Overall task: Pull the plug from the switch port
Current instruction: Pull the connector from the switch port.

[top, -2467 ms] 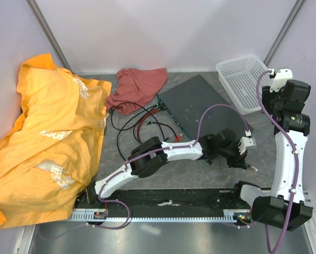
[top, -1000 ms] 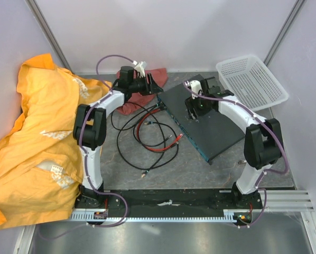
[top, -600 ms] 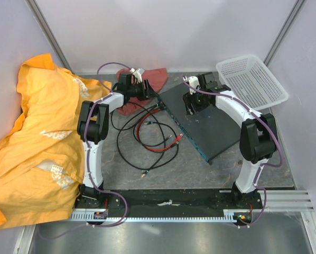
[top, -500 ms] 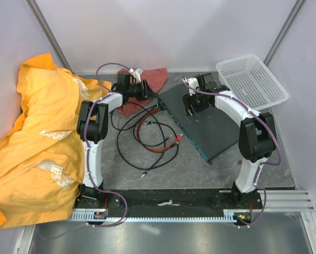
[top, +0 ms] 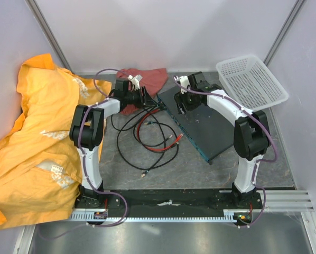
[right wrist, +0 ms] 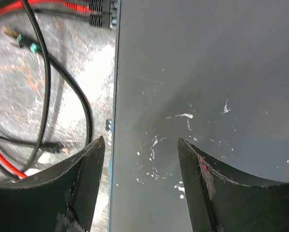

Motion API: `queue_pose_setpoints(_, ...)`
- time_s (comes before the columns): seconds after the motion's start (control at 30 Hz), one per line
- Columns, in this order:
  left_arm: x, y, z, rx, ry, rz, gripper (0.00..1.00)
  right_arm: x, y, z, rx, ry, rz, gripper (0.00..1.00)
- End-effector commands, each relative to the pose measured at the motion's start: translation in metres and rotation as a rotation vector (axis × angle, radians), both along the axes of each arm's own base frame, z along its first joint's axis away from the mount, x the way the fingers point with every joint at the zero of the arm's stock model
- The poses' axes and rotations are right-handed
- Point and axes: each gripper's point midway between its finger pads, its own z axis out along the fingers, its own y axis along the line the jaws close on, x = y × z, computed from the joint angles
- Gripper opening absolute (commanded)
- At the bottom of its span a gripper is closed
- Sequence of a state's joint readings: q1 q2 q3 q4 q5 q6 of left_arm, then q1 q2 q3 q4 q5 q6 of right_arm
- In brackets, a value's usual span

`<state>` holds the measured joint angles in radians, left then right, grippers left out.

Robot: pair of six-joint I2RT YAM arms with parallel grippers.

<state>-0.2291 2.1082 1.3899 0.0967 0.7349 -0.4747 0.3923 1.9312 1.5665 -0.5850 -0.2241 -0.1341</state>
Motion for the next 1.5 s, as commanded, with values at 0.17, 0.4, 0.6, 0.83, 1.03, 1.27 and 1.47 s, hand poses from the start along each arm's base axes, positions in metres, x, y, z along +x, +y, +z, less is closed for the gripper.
queue_pose_setpoints(0.17,0.016,-0.023,0.04,0.006,-0.106,0.039,0.48,0.002,0.021,0.039,0.076,-0.088,-0.067,0.7)
queue_pose_setpoints(0.4,0.042,-0.026,0.029,0.051,-0.118,0.099,0.47,-0.003,0.014,0.039,0.049,-0.109,-0.057,0.71)
queue_pose_setpoints(0.6,0.034,-0.025,0.005,0.112,-0.092,0.005,0.45,-0.012,0.009,0.035,0.031,-0.092,-0.053,0.72)
queue_pose_setpoints(0.83,0.03,-0.009,-0.007,0.169,-0.098,-0.018,0.47,-0.013,0.009,0.031,0.03,-0.077,-0.051,0.73)
queue_pose_setpoints(1.03,0.043,-0.008,-0.017,0.179,-0.075,0.009,0.46,-0.008,0.012,0.024,0.024,-0.06,-0.046,0.73)
queue_pose_setpoints(1.27,0.048,-0.014,-0.029,0.16,-0.046,-0.001,0.41,0.001,0.015,0.018,0.019,-0.057,-0.048,0.73)
queue_pose_setpoints(1.47,0.046,-0.02,-0.038,0.118,0.001,0.004,0.37,0.002,0.014,0.013,0.004,-0.053,-0.049,0.74)
